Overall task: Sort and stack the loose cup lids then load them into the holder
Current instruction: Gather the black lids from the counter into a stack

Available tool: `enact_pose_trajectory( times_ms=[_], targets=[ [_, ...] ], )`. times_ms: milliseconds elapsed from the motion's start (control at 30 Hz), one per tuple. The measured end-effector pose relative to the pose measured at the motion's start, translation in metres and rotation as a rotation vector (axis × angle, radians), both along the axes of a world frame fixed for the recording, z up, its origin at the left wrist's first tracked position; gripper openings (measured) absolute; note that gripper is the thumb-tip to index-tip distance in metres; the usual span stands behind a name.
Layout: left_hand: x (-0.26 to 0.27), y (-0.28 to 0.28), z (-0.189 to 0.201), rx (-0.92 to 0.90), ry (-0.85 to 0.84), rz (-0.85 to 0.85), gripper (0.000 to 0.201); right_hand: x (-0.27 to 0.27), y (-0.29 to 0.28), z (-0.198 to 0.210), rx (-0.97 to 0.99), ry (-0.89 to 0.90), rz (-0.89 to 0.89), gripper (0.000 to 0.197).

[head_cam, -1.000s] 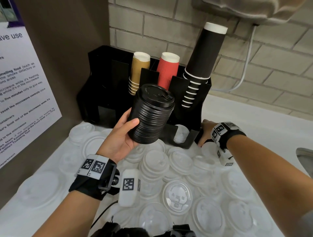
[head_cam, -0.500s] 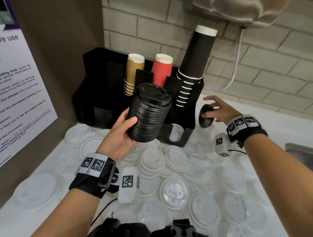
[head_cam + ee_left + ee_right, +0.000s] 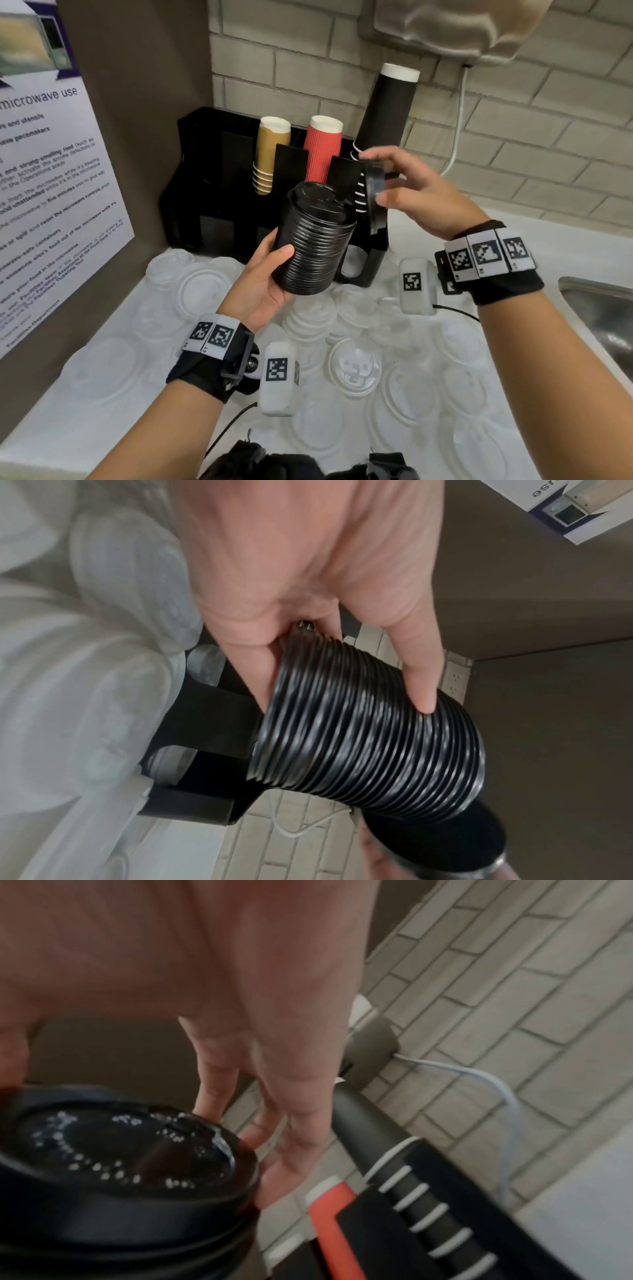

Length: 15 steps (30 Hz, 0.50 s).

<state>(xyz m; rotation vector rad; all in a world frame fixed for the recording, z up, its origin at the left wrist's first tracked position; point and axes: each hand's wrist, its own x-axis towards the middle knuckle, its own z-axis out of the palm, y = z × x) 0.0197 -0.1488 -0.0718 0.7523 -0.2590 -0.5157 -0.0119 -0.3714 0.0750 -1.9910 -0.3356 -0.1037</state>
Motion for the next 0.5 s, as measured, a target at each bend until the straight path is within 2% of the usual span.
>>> enact_pose_trajectory(
  times_ms=[333, 500],
  targets=[
    [-0.021, 0.011, -0.002, 0.042, -0.018, -0.035, 0.067, -0.008, 0.051, 0.027, -0.488, -0.017, 0.141, 0.044],
    [-0.027, 0.016, -0.002, 0.045, -0.012, 0.005, 0.065, -0.011, 0.059, 0.025, -0.539, -0.022, 0.173, 0.047]
  ],
)
